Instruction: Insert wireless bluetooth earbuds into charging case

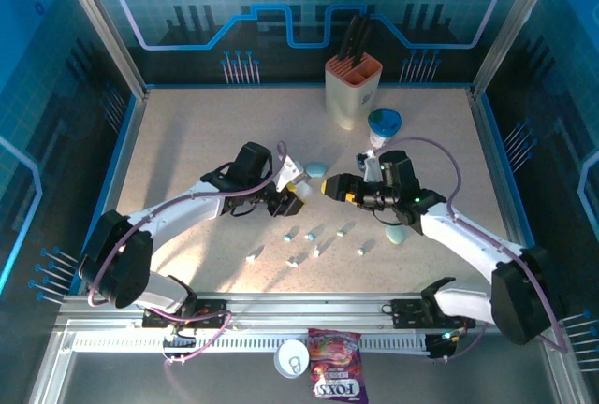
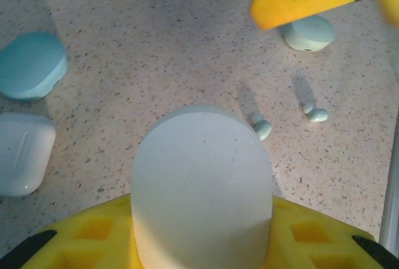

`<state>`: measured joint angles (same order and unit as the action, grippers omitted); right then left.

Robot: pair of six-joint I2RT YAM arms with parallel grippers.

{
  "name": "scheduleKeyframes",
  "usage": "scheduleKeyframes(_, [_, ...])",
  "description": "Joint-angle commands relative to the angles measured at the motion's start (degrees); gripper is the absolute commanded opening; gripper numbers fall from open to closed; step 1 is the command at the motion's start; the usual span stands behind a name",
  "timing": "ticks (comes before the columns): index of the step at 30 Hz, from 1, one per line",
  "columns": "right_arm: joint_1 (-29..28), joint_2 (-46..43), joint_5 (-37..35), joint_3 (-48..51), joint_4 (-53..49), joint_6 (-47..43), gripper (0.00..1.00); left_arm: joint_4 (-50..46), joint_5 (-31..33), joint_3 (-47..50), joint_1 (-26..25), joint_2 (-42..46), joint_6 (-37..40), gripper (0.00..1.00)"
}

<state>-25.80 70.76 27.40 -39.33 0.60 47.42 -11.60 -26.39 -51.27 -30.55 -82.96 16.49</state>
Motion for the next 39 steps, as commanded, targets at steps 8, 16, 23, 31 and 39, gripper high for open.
scheduleKeyframes(8, [-1.1,9.1,11.7,-2.5,12.7,10.8,0.77,-0.9,-6.2,-3.1,-0.7,0.4,8.6,0.39])
scheduleKeyframes(16, [-2.3,15.2,14.7,-3.0,18.6,14.6,0.64,-1.0,-5.0,-1.0,-2.2,2.0,10.7,0.39])
scheduleKeyframes(23, [-2.7,14.4,14.3,-1.5,18.8,15.4,0.36,-1.1,-4.0,-1.3,-2.7,1.4,10.8,0.4])
scheduleKeyframes(31, [-1.5,11.2,12.7,-3.7,12.1,14.2,0.15,2.5,-3.6,-0.4,-2.7,2.2,8.7,0.53])
scheduleKeyframes(39, [2.3,10.1,13.5,-3.5,17.0,18.5,0.15,22.3,-2.2,5.7,-2.8,5.9,-4.3,0.96])
